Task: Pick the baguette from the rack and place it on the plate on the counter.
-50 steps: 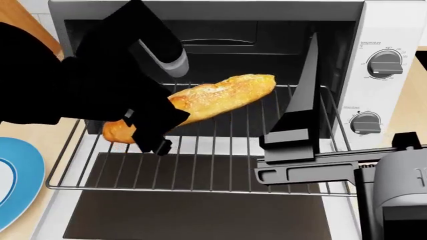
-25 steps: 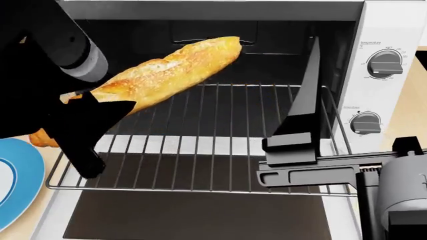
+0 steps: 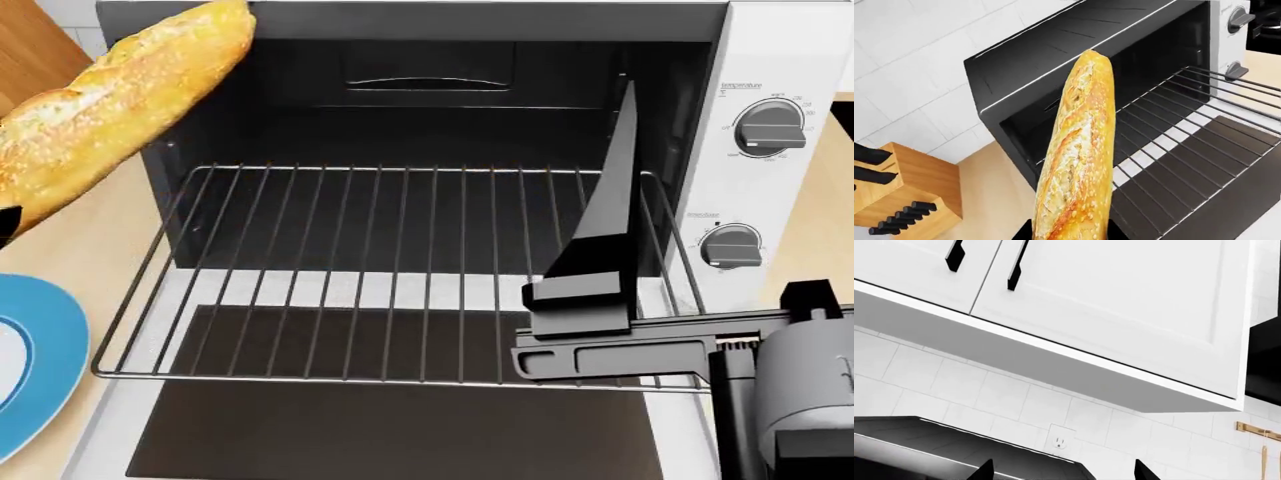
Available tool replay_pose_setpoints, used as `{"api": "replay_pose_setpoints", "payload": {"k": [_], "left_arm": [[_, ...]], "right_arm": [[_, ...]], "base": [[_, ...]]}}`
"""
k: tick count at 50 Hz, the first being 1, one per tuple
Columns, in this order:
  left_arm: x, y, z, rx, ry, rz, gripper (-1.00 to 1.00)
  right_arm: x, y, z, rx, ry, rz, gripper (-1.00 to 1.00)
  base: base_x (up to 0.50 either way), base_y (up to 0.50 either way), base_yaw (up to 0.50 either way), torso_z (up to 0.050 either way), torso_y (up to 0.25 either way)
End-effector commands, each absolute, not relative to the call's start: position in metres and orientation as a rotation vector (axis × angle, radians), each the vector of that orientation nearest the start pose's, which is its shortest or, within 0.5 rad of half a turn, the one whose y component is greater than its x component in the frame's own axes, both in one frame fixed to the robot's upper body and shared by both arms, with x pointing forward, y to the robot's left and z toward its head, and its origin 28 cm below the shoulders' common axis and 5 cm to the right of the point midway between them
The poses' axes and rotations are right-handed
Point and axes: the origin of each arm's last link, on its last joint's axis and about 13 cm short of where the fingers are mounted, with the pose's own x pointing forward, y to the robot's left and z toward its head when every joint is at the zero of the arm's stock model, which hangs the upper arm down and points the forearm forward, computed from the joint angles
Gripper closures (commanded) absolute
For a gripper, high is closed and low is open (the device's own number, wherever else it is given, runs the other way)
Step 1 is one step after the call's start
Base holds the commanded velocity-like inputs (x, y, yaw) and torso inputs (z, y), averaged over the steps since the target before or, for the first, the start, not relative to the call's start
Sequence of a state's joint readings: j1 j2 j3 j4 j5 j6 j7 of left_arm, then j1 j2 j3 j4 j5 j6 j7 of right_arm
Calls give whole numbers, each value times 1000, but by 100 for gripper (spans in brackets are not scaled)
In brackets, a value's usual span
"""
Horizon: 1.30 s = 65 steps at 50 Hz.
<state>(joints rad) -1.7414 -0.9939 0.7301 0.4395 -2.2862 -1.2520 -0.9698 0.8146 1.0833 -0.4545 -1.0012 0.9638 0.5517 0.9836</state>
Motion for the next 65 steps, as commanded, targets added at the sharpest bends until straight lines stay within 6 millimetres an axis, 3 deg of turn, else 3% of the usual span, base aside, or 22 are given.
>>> {"api": "replay_pose_setpoints", "payload": {"k": [1, 12, 30, 47, 65], "left_arm": [[136, 278, 353, 371, 209, -269, 100], [132, 292, 344, 344, 224, -179, 100], [106, 311, 331, 288, 232, -60, 100], [139, 327, 310, 253, 306, -13, 100], [156, 344, 301, 230, 353, 51, 100]], "right_arm": [[171, -133, 265, -313, -596, -44, -100], [171, -133, 264, -316, -592, -45, -100], [171, -132, 265, -316, -596, -43, -100], [171, -131, 265, -321, -592, -40, -100], [170, -130, 265, -328, -592, -38, -100]], "base": [[0, 0, 0, 0, 0], [0, 0, 0, 0, 0], [0, 0, 0, 0, 0], [0, 0, 0, 0, 0], [0, 0, 0, 0, 0]]}}
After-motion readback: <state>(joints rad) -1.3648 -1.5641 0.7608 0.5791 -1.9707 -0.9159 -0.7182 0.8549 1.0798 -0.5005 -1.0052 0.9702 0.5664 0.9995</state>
